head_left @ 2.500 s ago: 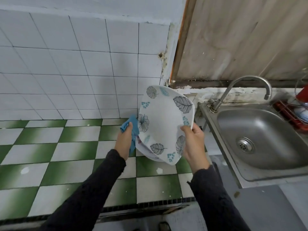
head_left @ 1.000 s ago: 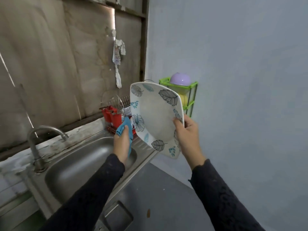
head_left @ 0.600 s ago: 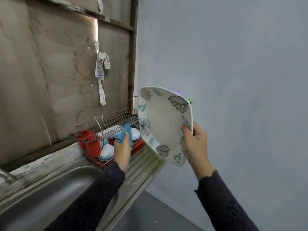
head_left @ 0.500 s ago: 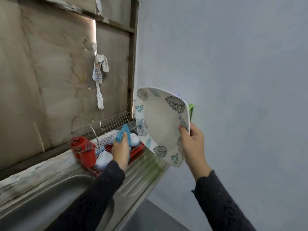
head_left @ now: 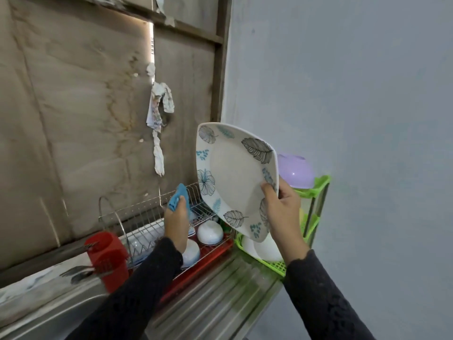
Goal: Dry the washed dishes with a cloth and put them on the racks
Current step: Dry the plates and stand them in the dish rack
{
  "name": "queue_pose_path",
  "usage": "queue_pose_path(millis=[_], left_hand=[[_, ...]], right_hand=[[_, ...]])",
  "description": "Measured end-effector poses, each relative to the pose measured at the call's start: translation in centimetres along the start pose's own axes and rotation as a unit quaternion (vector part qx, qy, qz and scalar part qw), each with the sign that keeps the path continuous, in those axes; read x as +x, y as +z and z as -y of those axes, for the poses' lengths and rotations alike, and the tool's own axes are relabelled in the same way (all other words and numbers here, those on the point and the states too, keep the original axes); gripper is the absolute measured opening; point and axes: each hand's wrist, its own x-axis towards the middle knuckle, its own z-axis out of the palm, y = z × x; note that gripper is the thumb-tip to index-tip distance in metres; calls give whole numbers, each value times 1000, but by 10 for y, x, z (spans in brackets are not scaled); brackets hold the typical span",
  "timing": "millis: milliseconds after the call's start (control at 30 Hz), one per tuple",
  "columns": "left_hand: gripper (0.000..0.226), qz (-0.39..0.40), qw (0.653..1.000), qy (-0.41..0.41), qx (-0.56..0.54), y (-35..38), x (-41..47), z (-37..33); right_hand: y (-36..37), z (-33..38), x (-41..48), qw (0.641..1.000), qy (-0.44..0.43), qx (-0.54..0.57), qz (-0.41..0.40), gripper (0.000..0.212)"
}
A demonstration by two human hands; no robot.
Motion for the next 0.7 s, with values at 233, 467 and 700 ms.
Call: queue_pose_path(millis=[233,467,700], left_hand=[[36,-91,996,8,2,29,42,17],[28,-155,988,11,-11,71,87,28],[29,-224,974,26,-5,84,105,41]], right_hand=[[10,-50,71,998,20,32,45,21],[28,-92,153,990,46,38,126,31],[69,-125,194,984,70,-8,162,45]])
